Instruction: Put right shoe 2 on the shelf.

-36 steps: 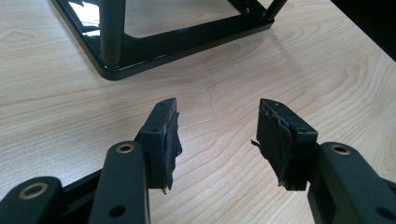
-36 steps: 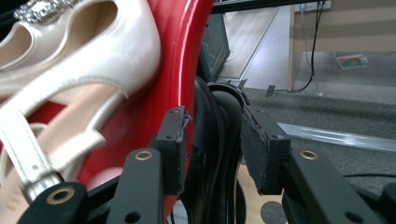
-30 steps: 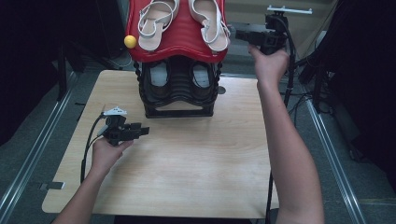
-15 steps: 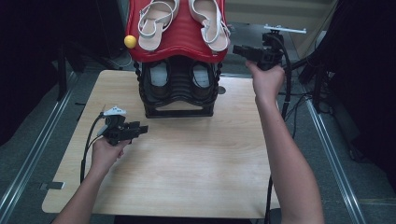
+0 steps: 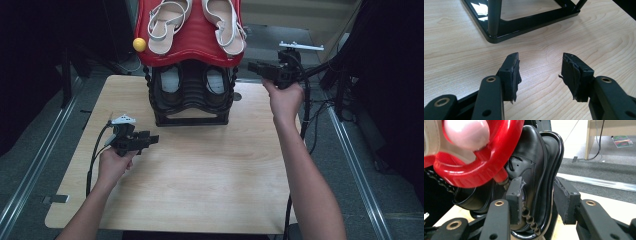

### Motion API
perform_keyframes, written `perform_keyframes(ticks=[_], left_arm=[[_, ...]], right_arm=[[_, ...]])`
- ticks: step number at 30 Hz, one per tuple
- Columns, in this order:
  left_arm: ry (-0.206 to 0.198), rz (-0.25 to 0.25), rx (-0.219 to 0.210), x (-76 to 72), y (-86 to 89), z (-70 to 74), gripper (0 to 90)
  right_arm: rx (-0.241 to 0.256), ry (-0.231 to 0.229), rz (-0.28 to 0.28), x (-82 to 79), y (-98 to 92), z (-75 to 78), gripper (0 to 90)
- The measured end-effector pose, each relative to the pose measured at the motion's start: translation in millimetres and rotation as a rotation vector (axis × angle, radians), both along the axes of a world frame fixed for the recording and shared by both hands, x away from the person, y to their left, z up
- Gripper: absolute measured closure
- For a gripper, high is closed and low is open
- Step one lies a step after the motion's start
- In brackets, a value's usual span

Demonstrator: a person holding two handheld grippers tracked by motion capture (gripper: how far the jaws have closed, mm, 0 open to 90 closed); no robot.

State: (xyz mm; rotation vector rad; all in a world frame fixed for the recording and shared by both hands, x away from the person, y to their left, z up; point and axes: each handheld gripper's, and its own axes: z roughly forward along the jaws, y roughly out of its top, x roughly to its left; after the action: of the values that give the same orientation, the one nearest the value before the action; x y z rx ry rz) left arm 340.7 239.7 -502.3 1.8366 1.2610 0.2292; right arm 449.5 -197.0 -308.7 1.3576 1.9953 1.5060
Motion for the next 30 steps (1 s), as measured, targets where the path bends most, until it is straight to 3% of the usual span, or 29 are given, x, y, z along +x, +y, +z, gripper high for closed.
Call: perform_keyframes(ticks=[11, 15, 19, 30], left_arm=[[-0.003, -0.001, 0.001, 0.0, 0.7, -0.7, 49.2], [-0.004, 0.001, 0.003, 0.2, 1.1, -0.8, 49.3], [-0.006, 0.001, 0.015, -0.2, 0.5, -0.6, 50.2], [-0.006, 0.004, 0.013, -0.1, 0.0, -1.3, 49.7]], right_arm=[[0.019, 0.026, 0.015, -8.3, -1.8, -24.9, 59.0], [-0.014, 0.030, 0.015, -11.1, -1.6, -35.6, 57.4], [0.014, 0.047, 0.025, -13.8, -2.5, -49.2, 56.7], [0.029, 0.080, 0.038, -21.9, -2.0, -80.5, 56.5]])
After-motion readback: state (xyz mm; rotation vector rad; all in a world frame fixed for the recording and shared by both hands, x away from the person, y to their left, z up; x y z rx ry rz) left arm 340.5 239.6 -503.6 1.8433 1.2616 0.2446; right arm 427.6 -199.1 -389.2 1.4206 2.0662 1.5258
